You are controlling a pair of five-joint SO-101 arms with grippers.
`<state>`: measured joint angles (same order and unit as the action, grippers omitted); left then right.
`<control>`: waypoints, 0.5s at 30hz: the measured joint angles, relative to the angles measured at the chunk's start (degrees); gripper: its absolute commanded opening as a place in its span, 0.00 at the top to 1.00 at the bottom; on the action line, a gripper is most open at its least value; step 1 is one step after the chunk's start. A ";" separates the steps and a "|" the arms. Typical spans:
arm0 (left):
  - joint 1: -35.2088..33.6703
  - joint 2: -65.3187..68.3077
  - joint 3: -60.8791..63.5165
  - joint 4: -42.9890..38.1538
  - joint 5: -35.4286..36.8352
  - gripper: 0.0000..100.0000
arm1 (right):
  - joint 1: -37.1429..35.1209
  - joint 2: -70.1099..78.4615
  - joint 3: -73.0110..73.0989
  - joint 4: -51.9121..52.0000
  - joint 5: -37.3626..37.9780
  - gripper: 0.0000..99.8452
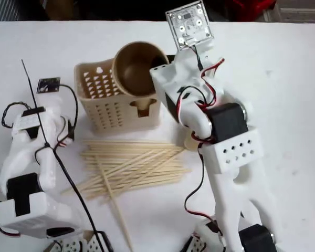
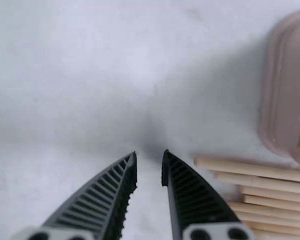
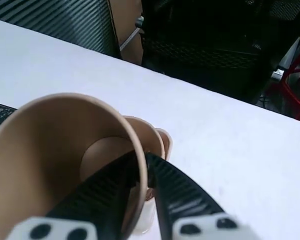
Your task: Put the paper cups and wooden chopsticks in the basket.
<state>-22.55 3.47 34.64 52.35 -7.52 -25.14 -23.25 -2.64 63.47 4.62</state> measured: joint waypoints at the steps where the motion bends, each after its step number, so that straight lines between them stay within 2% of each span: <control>1: 0.00 0.00 0.00 0.00 0.00 0.90 | 0.00 0.00 0.88 -1.05 0.00 0.98; 7: 0.00 0.00 0.00 0.00 0.00 0.90 | 0.00 -0.97 4.75 -5.01 -0.09 0.98; 15: 0.00 0.00 0.00 0.00 0.00 0.90 | 0.00 -0.79 5.10 -5.19 -0.09 0.98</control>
<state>-22.55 3.47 34.64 52.35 -7.52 -25.14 -24.04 2.46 58.29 4.53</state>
